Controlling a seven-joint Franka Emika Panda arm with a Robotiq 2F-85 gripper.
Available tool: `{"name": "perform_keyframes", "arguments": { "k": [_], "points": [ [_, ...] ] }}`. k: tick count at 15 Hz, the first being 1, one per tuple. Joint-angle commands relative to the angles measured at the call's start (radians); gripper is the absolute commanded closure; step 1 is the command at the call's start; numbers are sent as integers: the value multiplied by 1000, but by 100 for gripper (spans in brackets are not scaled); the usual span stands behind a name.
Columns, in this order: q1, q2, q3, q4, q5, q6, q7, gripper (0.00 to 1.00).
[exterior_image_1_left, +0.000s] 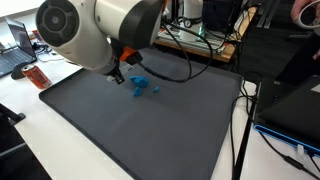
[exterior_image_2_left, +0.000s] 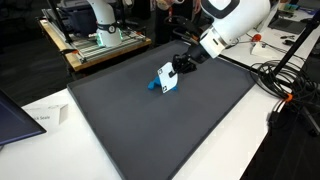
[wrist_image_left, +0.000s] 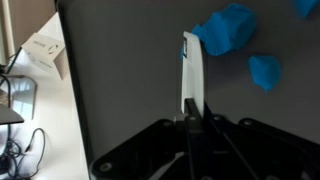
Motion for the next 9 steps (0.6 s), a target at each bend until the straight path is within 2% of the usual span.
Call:
{"name": "perform_keyframes", "arguments": {
  "k": [1,9],
  "points": [
    [-75,-46,19,-42,130,71,-94,99],
    [-204,-52,46,-28,335,98,-317,99]
  ]
}}
